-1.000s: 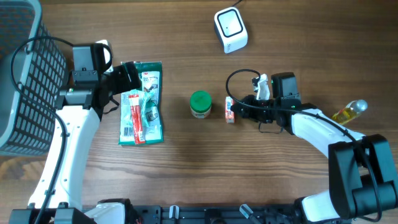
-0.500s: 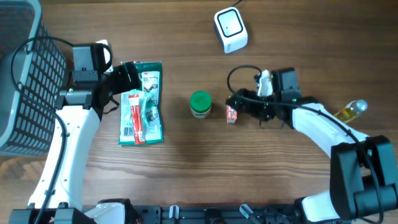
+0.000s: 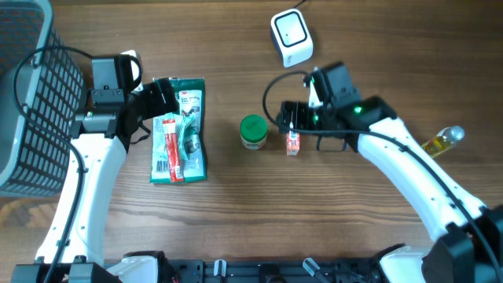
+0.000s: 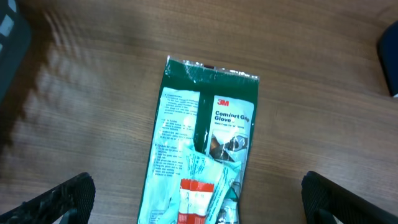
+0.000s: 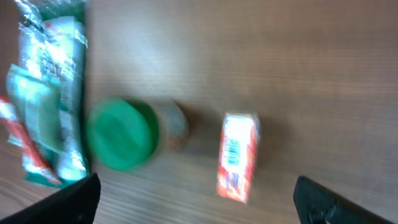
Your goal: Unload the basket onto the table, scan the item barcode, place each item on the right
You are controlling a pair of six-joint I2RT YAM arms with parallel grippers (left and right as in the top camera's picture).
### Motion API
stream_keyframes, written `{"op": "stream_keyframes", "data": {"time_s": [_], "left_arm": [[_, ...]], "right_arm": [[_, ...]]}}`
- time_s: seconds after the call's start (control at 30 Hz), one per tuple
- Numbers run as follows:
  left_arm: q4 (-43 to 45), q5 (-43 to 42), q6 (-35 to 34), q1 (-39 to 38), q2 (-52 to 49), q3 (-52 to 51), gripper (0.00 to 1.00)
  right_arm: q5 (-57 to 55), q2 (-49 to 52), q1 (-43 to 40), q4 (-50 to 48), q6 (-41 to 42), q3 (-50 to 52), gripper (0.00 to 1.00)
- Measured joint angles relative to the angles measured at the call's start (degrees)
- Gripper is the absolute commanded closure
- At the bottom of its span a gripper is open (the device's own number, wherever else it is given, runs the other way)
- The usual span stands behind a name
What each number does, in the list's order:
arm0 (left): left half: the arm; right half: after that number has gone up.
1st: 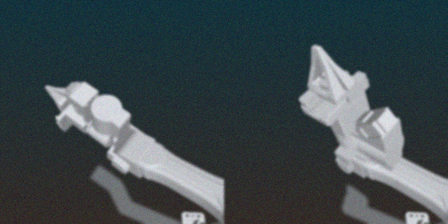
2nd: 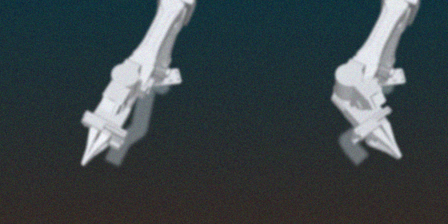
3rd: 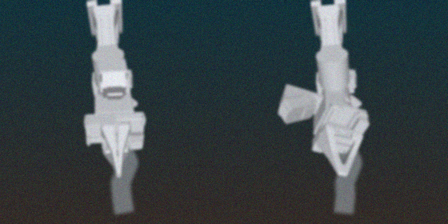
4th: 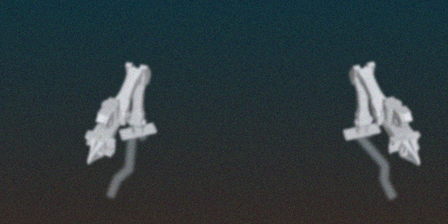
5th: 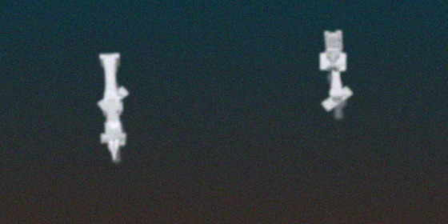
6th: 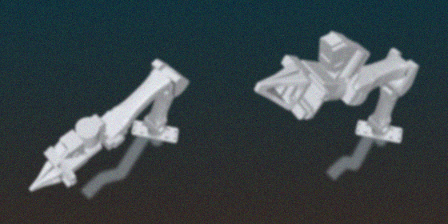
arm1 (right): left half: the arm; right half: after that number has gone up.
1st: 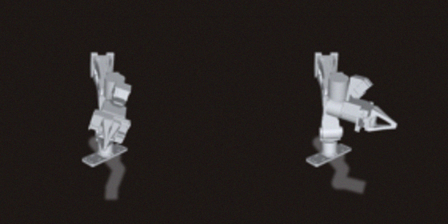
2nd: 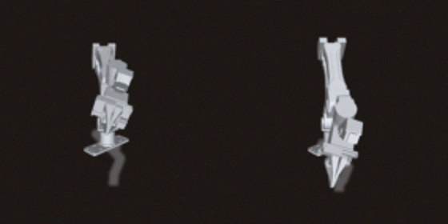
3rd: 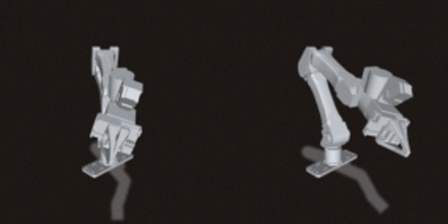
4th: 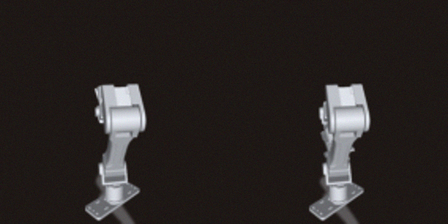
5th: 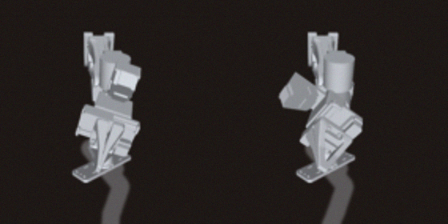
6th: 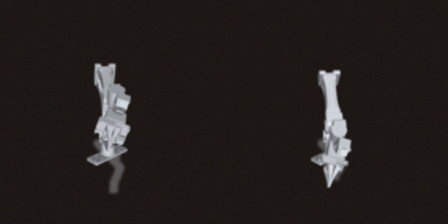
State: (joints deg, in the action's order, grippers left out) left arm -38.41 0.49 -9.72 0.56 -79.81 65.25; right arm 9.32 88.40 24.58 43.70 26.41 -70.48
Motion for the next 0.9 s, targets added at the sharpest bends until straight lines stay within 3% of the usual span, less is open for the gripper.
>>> {"op": "stream_keyframes", "data": {"time_s": [0.13,0.37,0.5,0.63,0.77,0.9], "left_arm": [[0.0,0.0,0.0,0.0,0.0,0.0,0.00],[0.0,0.0,0.0,0.0,0.0,0.0,0.00],[0.0,0.0,0.0,0.0,0.0,0.0,0.00],[0.0,0.0,0.0,0.0,0.0,0.0,0.00],[0.0,0.0,0.0,0.0,0.0,0.0,0.00],[0.0,0.0,0.0,0.0,0.0,0.0,0.00]], "right_arm": [[-2.5,0.0,0.9,11.3,2.1,-12.7,0.00],[4.2,-0.2,1.9,7.6,3.2,-14.0,0.01],[7.6,0.0,2.1,7.5,8.8,-14.0,0.02],[6.8,1.6,2.8,16.4,16.7,-15.9,0.02],[5.3,5.1,3.4,26.3,19.5,-23.3,0.01],[4.4,9.4,4.5,26.4,20.5,-25.7,0.01]]}}
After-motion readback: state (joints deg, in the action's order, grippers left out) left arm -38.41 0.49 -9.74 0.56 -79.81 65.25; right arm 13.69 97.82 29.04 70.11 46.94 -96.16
